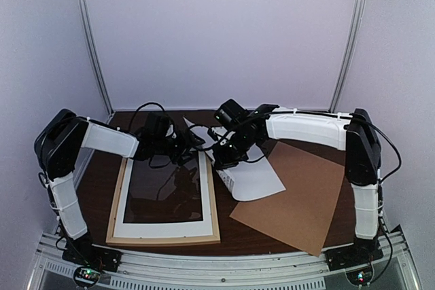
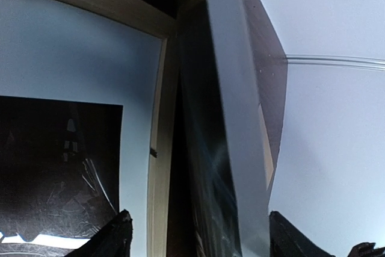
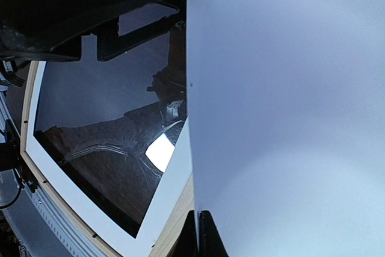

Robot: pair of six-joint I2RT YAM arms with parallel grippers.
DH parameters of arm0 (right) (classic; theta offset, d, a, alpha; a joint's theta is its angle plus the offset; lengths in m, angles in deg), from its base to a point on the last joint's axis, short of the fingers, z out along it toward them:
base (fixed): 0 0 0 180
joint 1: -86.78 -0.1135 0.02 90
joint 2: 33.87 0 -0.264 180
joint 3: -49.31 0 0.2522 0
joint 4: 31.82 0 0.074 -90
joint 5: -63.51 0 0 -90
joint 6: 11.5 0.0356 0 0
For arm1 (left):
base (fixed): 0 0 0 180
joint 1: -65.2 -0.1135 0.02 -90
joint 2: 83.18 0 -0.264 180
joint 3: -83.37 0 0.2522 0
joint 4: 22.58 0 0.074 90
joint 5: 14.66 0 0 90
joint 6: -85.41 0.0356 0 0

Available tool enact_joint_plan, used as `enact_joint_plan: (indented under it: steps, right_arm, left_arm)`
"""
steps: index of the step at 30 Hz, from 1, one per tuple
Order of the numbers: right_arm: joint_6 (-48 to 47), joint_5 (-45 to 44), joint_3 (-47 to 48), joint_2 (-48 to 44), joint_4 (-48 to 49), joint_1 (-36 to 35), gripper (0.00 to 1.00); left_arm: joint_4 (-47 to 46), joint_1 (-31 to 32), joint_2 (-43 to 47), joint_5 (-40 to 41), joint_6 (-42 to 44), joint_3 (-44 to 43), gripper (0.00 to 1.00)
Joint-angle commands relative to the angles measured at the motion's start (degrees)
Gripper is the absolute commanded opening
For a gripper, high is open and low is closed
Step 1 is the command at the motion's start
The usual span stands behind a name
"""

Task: Put the photo into the frame
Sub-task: Pass from the right arm to the left

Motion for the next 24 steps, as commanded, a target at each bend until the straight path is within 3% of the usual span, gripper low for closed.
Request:
enact_joint_plan:
  steps: [1, 14, 17, 24]
  right_arm:
    - [0.8, 1.3, -0.5, 1.3, 1.5, -0.8, 0.00]
    - [1.2, 2.2, -0.3, 2.2, 1.9, -1.6, 0.02]
    - [1.2, 2.3, -0.3, 2.2, 1.8, -1.7, 0.05]
    - [1.0, 2.4, -0.5, 1.5, 1.5, -1.7, 0.15]
  left_arm:
    - [-4.2, -0.3, -1.6, -1.5, -0.8, -2.8, 0.73]
    - [-6.9, -0.3, -4.6, -3.7, -2.2, -3.8, 0.47]
    - [-8.2, -0.3, -4.6, -3.9, -1.9, -3.6, 0.35]
    - [-7.6, -0.3, -5.1, -4.5, -1.1, -3.8, 0.27]
